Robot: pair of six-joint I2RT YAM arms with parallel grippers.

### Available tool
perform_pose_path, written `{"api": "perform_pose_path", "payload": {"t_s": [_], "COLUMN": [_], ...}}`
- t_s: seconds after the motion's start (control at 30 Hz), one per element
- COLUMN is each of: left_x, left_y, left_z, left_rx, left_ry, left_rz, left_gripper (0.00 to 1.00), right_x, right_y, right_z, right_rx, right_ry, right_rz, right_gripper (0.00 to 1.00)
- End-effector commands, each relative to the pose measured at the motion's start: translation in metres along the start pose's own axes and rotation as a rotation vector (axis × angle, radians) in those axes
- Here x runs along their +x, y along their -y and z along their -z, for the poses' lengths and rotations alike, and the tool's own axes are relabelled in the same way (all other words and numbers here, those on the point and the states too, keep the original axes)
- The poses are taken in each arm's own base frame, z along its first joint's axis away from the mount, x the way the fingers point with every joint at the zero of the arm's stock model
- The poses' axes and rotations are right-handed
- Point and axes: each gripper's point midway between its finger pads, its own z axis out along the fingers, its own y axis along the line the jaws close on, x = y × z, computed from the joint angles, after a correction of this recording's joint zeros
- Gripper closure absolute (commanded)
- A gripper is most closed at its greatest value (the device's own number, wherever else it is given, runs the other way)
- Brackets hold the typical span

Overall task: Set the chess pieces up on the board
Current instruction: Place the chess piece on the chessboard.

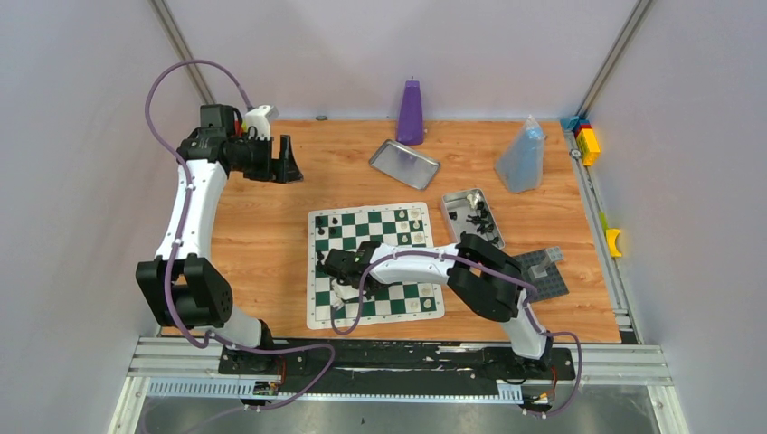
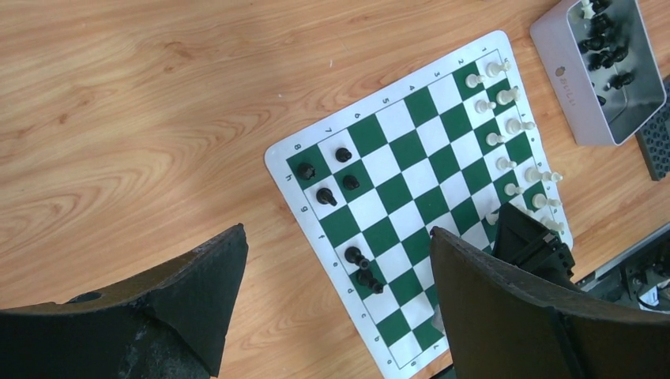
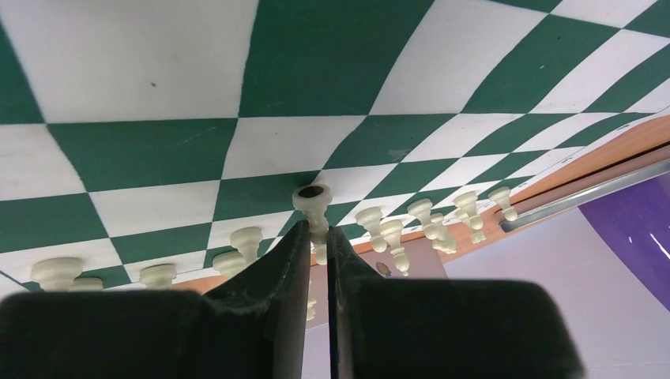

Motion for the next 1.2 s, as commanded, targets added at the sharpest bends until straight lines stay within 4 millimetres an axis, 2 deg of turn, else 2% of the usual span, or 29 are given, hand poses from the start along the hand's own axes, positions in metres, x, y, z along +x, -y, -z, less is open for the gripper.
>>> {"api": "perform_pose_path", "payload": {"t_s": [0.0,0.13,0.33,0.5,0.7,0.87,0.97,1.03,1.17], "left_x": [-0.006,-0.005,-0.003,-0.001,-0.002,-0.002,0.003,0.009,0.031], "left_y": [0.007,0.007,0.007,0.006,0.002,0.007,0.014,0.021,0.048], "left_z": [0.013,0.013,0.011,0.008,0.004,-0.005,-0.012,-0.019,-0.041], "left_rx": [0.012,0.014,0.022,0.023,0.02,0.084,0.15,0.195,0.286], "left_ry": [0.045,0.047,0.045,0.038,0.037,0.055,0.058,0.045,-0.01], "left_rz": [-0.034,-0.031,-0.025,-0.025,-0.053,-0.092,-0.12,-0.151,-0.242], "left_gripper": [0.07,0.07,0.06,0.06,0.06,0.07,0.1,0.11,0.14], "right_x": [0.0,-0.002,-0.009,-0.014,-0.01,0.014,0.038,0.058,0.118], "right_y": [0.012,0.011,0.014,0.019,0.028,0.041,0.049,0.057,0.078], "right_z": [0.007,0.008,0.015,0.027,0.054,0.084,0.103,0.113,0.119], "right_rx": [0.057,0.063,0.066,0.073,0.06,0.004,-0.035,-0.067,-0.065], "right_ry": [-0.033,-0.035,0.006,0.055,0.162,0.317,0.429,0.514,0.64], "right_rz": [0.008,0.007,-0.029,-0.083,-0.225,-0.423,-0.566,-0.675,-0.938], "right_gripper": [0.89,0.83,0.68,0.64,0.61,0.6,0.6,0.6,0.6]}}
